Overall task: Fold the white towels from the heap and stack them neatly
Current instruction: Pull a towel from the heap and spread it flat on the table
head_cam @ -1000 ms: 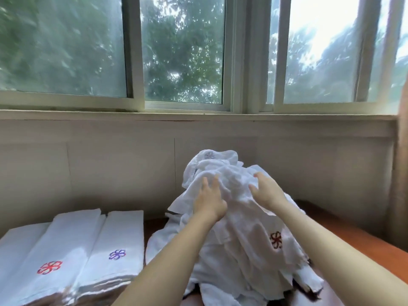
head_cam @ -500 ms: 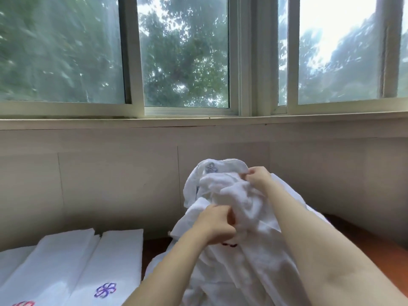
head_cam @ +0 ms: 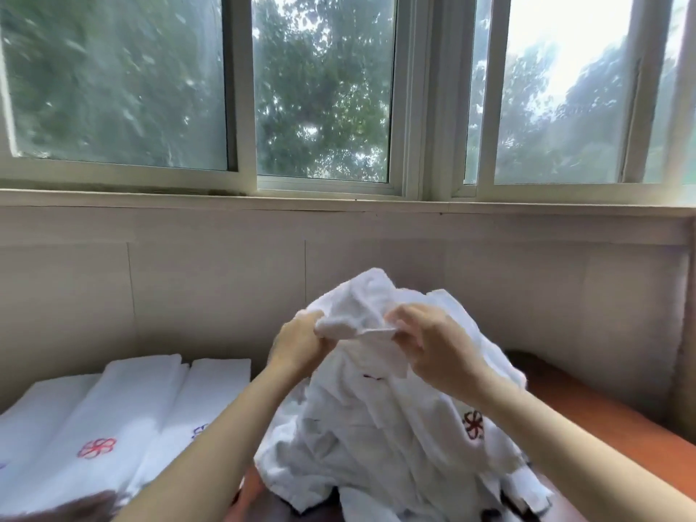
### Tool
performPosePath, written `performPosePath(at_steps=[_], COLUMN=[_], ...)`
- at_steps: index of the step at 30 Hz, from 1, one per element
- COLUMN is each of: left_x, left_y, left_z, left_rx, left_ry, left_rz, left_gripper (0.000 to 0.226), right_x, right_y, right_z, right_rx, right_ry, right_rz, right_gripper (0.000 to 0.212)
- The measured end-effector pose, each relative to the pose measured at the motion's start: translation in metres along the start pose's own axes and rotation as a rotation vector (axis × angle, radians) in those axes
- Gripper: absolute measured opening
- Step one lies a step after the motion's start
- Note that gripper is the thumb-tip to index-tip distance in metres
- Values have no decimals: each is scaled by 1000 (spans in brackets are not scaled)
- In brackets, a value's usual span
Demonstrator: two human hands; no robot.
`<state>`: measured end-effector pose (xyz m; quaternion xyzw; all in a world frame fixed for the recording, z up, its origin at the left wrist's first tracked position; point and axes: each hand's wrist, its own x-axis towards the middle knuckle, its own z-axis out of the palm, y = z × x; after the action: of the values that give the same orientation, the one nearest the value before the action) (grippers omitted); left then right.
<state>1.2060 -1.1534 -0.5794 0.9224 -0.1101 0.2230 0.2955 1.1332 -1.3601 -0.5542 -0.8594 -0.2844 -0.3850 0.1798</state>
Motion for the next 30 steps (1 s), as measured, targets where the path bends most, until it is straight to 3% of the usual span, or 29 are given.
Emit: performPosePath(at_steps=[2,5,9,12,16,20,23,25,28,30], left_x=[-42,-116,-199,-251,-302,-351,-376,-383,-392,-398], left_y=[-22,-68,-112,-142,-176,-211,-217,-210,-196,-188], left_z=[-6,-13,-23,-45,-94,-135,-139,-133,-104,-83], left_rx=[189,324,456,539,833,938,883,815,514,380], left_ry=[-145,-431,-594,-555,-458,-452,-430,-323,-219,-253], left_rz=[72,14,-56,-57,-107,-343,-452,-354,-205,-232], left_gripper=[19,9,13,31,35,41,43,41,34,35], right_x=[-37,-96,-157,-180,-184,-198,-209,-213,-217,-217], right_y=[-10,-32,-88,-143,-204,-250,-267,-270,-262,-252], right_z=[4,24,69,88,86,91,107,124,153,166], right_rx=[104,195,285,299,473,535,499,483,205,54], right_ry=[-247,-599,-881,-869,-912,-1048,-991,-853,-555,-538], right_rz=[126,231,263,174,155,35,45,144,191,236], right_gripper=[8,9,9,12,5,23,16,12,14,26])
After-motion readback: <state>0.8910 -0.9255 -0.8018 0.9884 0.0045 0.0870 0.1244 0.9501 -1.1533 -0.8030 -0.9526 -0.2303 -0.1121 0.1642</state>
